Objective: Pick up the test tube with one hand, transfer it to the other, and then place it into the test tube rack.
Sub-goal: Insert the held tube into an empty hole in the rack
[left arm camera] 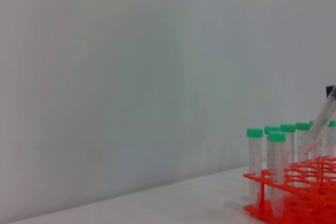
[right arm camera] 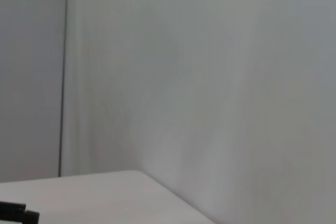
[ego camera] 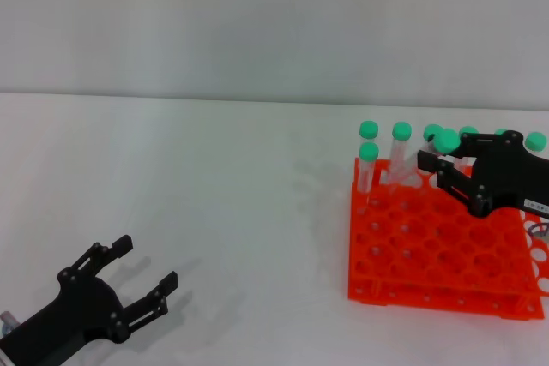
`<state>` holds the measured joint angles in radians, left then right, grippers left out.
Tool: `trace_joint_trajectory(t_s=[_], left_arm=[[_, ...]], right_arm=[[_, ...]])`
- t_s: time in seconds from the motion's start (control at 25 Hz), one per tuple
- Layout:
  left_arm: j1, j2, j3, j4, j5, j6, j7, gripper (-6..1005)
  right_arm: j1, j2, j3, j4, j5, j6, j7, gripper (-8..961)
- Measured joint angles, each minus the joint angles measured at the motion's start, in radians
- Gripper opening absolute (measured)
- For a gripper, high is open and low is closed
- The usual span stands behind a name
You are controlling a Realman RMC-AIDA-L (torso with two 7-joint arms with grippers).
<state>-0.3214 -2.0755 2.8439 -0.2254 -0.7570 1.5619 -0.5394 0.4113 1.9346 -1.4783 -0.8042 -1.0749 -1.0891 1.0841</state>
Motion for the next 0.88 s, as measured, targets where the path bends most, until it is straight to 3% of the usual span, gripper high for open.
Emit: trace_joint_trajectory(t_s=[0.48, 0.88], left_arm=[[-0.017, -0.001, 0.0, 0.0, -0.005, -0.002, -0.001, 893], [-0.015, -0.001, 0.0, 0.0, -0.005, -0.001, -0.001, 893]], right_arm=[[0.012, 0.07, 0.016, -0.008, -0.153, 0.102, -0.001, 216], [0.015, 0.073, 0.033, -0.017, -0.153, 0.109, 0.0, 217]])
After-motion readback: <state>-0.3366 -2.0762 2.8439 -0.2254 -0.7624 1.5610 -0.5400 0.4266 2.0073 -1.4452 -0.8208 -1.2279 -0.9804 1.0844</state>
